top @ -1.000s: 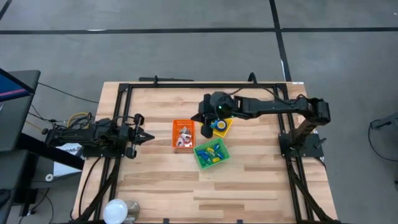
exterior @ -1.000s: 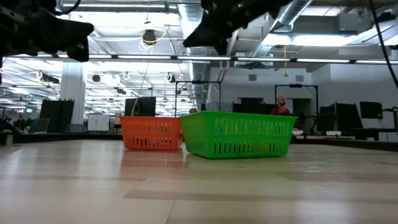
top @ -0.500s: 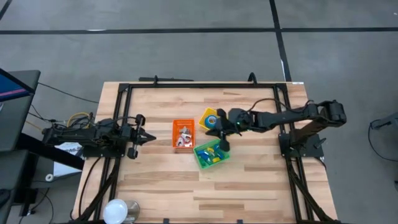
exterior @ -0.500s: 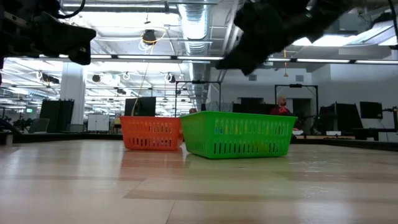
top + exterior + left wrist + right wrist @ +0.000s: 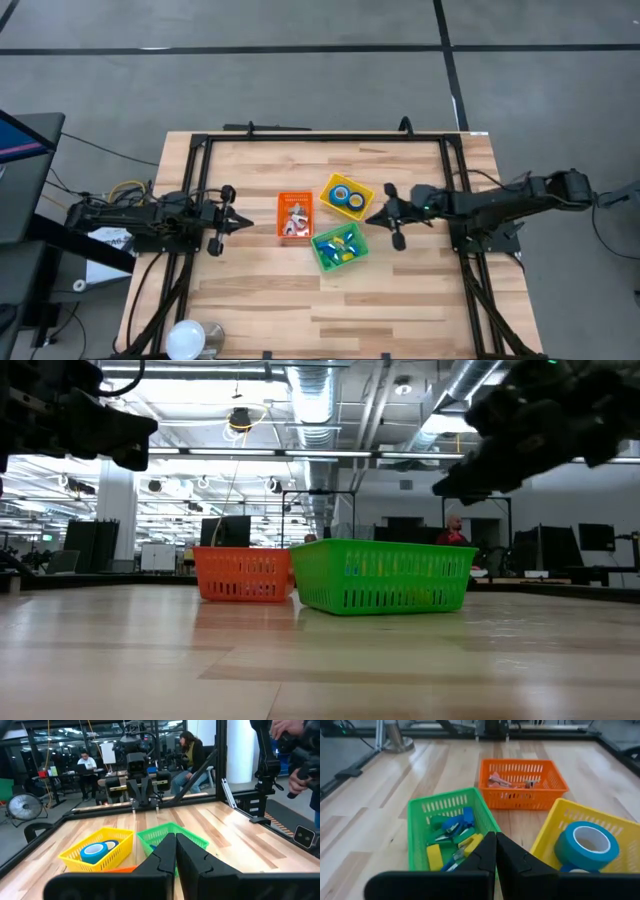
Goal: Pick and place Stapler, Stapler remover, tape
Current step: Return to Home Position
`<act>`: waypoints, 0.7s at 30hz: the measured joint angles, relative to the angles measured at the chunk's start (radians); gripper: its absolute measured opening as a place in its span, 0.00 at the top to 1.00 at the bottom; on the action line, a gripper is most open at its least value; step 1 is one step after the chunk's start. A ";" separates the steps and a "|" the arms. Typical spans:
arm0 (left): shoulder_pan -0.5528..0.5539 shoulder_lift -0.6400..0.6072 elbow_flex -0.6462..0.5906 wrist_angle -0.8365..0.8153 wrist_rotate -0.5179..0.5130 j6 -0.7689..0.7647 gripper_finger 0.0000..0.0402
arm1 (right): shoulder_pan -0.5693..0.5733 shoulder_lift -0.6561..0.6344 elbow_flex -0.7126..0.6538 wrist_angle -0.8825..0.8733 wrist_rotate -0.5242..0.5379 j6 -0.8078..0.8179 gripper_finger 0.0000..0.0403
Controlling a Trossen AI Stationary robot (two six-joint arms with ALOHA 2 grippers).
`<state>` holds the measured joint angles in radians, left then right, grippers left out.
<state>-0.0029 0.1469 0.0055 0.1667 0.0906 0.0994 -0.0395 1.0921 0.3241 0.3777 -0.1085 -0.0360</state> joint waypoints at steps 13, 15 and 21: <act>0.000 0.019 0.000 0.015 0.000 0.000 0.99 | 0.036 -0.247 -0.257 0.188 -0.024 0.000 1.00; 0.000 0.019 0.000 0.015 0.000 0.000 0.99 | 0.041 -0.280 -0.279 0.195 -0.025 0.000 1.00; 0.000 0.019 0.000 0.017 0.000 0.000 0.99 | 0.044 -0.348 -0.317 0.190 -0.024 0.003 1.00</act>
<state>-0.0029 0.1658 0.0055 0.1835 0.0906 0.0996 0.0045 0.7442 0.0074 0.5673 -0.1329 -0.0333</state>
